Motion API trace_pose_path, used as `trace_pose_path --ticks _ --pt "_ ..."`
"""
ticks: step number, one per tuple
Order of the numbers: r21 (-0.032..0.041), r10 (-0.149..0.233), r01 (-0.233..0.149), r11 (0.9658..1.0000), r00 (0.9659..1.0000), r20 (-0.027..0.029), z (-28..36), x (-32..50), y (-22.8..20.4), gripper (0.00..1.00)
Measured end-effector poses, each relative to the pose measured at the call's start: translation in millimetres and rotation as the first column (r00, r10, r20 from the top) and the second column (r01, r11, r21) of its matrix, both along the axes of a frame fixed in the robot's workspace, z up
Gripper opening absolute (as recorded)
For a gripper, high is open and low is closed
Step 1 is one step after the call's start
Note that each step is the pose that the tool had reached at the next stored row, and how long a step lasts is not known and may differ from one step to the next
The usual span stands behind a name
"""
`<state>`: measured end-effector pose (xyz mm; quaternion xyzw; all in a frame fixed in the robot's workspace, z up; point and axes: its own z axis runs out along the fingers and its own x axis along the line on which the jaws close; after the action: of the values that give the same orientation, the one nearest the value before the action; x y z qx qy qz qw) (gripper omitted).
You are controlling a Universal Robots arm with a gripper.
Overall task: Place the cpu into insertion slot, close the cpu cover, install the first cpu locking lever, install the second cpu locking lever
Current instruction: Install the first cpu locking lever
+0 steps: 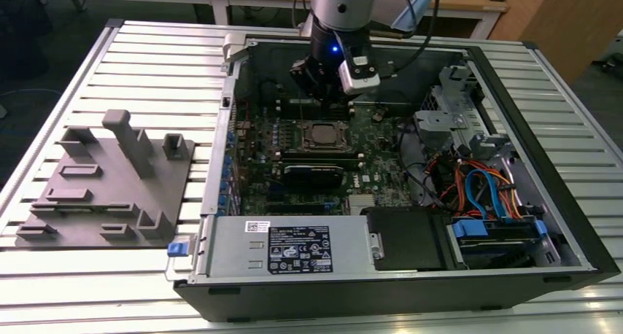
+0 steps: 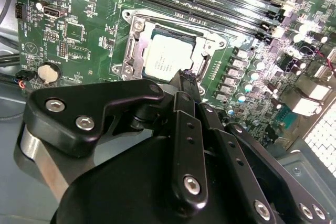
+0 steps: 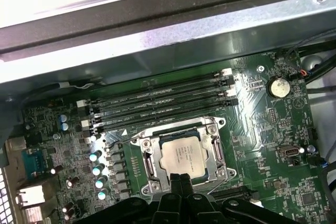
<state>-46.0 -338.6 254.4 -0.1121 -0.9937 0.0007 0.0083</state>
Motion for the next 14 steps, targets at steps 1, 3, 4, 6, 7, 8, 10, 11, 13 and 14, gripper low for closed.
trace_pose_path --ticks 1,3,4,6,7,8,10,11,13,14 --pt "0.0001 0.012 -0.012 0.9999 0.9999 0.0000 0.0 0.0 0.0 0.10" --pt "0.0000 0.044 -0.044 0.9990 0.9990 -0.0001 -0.1 0.0 0.0 0.10" --pt "0.0000 0.063 -0.063 0.9980 0.9980 0.0000 -0.1 0.0 0.0 0.10" --pt "0.0000 0.099 -0.099 0.9951 0.9951 -0.0001 -0.2 0.0 0.0 0.10" --pt "0.0000 0.115 -0.115 0.9933 0.9933 -0.0001 -0.3 0.0 0.0 0.10" --pt "-0.0001 0.123 -0.123 0.9924 0.9924 0.0004 -0.3 -0.1 0.0 0.10" --pt "-0.0005 0.127 -0.127 0.9920 0.9920 0.0044 -0.4 -2.0 0.0 0.10" --pt "-0.0010 0.127 -0.127 0.9919 0.9919 0.0091 -0.5 -3.5 0.0 0.10" --pt "-0.0023 0.127 -0.127 0.9919 0.9918 0.0180 -0.6 -5.8 0.0 0.10" --pt "-0.0027 0.127 -0.127 0.9919 0.9917 0.0214 -0.6 -6.8 0.0 0.10"
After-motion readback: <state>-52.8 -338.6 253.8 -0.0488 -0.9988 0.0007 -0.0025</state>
